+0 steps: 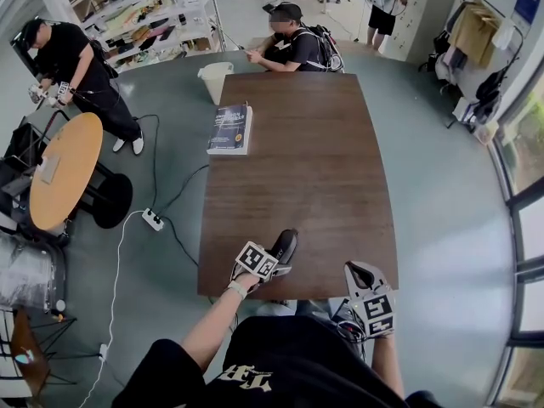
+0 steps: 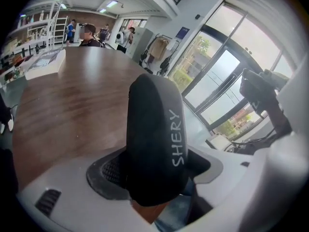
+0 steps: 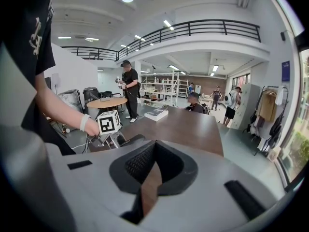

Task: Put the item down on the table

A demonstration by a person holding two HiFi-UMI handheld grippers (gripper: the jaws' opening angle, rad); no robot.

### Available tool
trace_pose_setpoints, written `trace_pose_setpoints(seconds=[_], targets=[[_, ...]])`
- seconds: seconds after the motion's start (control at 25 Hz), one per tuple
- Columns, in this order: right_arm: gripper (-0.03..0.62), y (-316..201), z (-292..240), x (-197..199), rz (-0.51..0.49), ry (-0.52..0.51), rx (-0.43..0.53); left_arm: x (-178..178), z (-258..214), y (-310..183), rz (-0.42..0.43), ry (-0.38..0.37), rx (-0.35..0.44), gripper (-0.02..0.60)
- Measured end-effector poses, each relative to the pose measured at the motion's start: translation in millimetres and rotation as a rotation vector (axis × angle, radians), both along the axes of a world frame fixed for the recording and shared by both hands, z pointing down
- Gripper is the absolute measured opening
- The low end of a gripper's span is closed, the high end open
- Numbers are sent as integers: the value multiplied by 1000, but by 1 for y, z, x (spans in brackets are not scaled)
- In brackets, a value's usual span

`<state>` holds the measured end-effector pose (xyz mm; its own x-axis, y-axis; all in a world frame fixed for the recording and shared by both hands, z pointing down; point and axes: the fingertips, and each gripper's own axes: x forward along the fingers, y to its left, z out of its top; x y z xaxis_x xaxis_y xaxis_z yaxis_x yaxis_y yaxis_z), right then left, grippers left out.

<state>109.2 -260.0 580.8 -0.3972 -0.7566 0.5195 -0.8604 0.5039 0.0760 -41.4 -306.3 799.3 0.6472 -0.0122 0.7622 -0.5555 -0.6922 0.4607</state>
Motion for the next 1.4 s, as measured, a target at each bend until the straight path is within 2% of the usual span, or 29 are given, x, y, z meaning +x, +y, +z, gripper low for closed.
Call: trace_pose_setpoints(seconds=[0.24,0.76,0.96,1.2,1.4], targets=[[-12,1,8,7,5,2,-1,-7,33,10,30,-139,-64,344],[-12,9,18,7,12,-6,-32,-15,78,22,169,-409,-82,344],[-12,10,20,10,18,1,-38,-10,87,32,235,-464,-88,344],[-12,10,21,7,16,-4,-47,-10,94,33,253,-479,-55,344],[-12,10,23,-1,-2,-10,-58,-8,97,36,320,-533,1,344]])
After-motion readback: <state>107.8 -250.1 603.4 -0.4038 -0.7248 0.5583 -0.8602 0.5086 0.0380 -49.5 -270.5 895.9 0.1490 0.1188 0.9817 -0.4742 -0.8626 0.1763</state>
